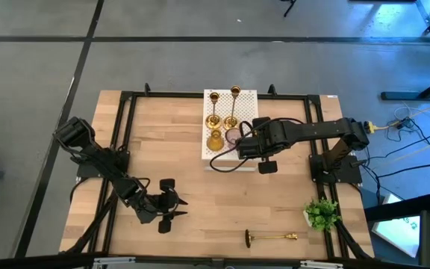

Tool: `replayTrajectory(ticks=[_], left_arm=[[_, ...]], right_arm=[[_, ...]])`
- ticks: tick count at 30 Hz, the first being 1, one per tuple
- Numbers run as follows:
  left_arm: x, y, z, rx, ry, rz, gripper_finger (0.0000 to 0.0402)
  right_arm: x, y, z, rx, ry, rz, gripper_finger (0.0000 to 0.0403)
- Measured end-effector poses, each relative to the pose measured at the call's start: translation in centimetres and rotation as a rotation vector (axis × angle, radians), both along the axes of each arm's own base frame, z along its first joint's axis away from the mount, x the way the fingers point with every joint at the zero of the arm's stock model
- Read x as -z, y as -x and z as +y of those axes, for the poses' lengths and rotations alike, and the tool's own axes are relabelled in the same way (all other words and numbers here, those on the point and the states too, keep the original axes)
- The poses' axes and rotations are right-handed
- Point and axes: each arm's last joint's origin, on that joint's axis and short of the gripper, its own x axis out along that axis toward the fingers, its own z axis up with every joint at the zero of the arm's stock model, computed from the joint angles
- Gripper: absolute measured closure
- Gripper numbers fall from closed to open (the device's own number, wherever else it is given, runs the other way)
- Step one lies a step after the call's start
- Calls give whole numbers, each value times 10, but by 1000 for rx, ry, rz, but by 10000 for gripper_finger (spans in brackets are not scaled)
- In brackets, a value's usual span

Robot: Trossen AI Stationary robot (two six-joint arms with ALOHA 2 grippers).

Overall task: Pick & Place candle stick holders
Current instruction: Put the yellow glass candlestick holder

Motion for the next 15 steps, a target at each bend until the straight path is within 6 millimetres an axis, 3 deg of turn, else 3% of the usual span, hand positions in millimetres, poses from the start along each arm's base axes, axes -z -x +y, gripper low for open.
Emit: replayTrajectory(ticks=[8,15], left_arm=[[0,0,0,0,-1,0,254],[0,0,0,-1,-1,0,254]], right_arm=[[1,0,0,11,42,0,293],[1,-2,1,-6,43,-16,284]])
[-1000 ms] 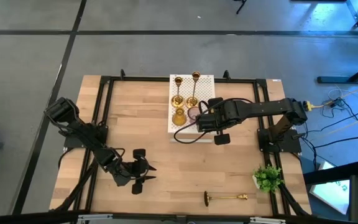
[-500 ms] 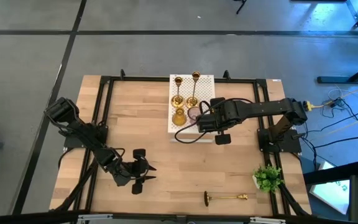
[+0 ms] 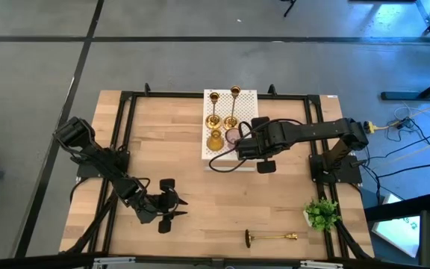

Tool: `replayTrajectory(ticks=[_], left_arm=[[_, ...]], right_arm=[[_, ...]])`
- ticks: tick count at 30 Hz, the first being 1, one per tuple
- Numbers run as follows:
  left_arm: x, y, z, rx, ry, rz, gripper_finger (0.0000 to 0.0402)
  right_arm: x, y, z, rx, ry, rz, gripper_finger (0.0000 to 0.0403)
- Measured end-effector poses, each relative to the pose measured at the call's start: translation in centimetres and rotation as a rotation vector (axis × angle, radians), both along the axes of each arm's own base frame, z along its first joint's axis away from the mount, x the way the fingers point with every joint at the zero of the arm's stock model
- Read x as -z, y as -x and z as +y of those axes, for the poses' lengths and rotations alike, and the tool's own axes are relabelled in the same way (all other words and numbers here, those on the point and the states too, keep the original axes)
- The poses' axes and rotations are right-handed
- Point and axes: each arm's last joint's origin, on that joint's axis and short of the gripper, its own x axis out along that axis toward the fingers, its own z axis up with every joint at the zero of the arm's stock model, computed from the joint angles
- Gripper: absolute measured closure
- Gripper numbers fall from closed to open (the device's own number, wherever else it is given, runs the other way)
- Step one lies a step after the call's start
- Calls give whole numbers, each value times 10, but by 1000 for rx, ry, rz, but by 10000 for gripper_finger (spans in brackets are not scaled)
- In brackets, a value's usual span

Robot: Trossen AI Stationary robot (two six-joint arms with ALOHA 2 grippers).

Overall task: Pick & Place candle stick holders
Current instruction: Put the yellow glass candlestick holder

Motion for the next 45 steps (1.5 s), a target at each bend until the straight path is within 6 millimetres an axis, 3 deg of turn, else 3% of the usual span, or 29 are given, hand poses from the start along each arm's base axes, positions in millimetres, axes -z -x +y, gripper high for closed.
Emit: replayTrajectory(ticks=[45], left_arm=[[0,0,1,-12,-7,-6,254]], right_arm=[[-1,-8,2,-64,-25,-69,283]])
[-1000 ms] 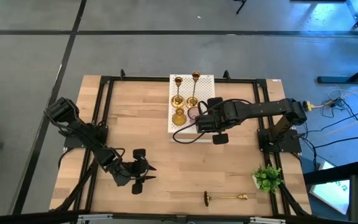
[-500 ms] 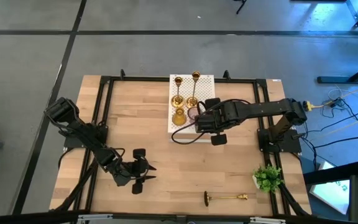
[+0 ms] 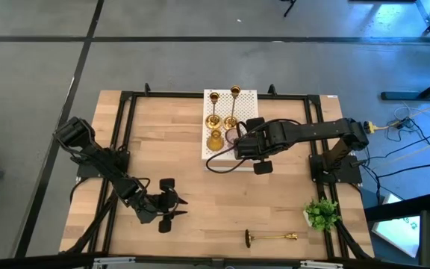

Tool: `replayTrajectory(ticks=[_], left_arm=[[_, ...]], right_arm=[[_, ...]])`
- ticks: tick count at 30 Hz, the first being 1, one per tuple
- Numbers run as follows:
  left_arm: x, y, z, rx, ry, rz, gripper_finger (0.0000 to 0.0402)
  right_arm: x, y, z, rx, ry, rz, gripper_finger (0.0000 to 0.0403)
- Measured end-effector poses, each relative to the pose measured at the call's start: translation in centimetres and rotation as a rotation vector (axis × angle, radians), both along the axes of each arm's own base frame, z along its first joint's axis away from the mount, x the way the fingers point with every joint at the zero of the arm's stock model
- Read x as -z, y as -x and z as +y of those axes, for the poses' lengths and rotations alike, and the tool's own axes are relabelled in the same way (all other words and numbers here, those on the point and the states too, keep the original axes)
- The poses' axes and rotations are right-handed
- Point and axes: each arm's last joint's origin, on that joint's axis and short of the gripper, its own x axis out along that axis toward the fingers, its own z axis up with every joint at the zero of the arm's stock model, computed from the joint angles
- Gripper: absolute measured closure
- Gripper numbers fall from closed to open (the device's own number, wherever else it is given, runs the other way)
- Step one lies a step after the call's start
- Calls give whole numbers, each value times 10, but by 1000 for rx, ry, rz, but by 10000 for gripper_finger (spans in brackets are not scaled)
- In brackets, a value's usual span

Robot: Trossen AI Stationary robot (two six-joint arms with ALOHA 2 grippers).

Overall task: Pick & Place candle stick holders
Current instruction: Put the yellow glass candlestick holder, then put the gold candle holder on the shelf

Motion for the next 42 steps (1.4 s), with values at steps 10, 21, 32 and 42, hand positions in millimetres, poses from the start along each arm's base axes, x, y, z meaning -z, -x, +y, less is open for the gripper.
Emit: replayTrajectory(ticks=[10,21,32,42], left_arm=[[0,0,0,-1,0,-1,254],[0,0,0,-2,0,-1,254],[0,0,0,-2,0,-1,254],[0,0,0,-2,0,-1,254]], right_arm=[[-1,1,-1,17,24,1,262],[-28,4,-1,24,13,-50,216],[-49,8,-1,17,-44,-91,215],[-67,12,19,-40,-129,-154,215]])
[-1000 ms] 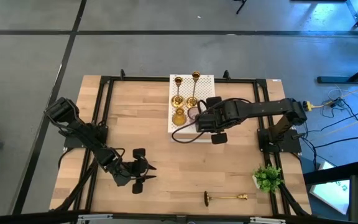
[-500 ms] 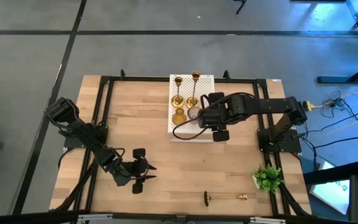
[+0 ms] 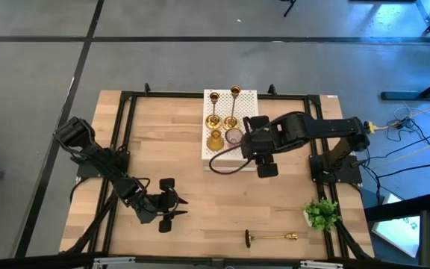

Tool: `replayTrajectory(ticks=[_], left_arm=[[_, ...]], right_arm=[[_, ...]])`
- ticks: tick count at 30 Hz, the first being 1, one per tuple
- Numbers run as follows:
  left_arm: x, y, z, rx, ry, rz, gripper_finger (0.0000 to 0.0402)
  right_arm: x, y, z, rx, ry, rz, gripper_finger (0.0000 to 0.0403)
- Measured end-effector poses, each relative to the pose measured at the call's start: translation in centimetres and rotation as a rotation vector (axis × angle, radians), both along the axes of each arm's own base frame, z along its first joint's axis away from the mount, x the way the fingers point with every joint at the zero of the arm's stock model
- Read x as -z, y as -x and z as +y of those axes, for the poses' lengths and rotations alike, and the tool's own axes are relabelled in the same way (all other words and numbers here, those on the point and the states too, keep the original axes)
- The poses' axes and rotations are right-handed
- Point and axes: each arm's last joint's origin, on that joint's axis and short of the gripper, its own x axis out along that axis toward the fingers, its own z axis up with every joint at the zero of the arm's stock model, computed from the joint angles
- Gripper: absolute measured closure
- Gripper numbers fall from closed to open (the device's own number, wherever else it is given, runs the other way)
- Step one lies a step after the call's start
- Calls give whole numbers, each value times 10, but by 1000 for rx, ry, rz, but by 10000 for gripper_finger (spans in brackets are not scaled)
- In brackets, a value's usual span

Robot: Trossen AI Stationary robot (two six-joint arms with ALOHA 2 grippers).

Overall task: Pick & Place candle stick holders
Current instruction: Put the gold candle holder on the shelf

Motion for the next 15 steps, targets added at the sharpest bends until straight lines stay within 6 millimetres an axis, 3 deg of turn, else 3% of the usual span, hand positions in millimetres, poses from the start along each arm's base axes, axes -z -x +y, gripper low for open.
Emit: replayTrajectory(ticks=[8,15], left_arm=[[0,0,0,0,0,0,254],[0,0,0,12,-23,0,254]], right_arm=[[-8,10,37,-44,-294,21,215],[-3,28,91,-44,-452,89,215]])
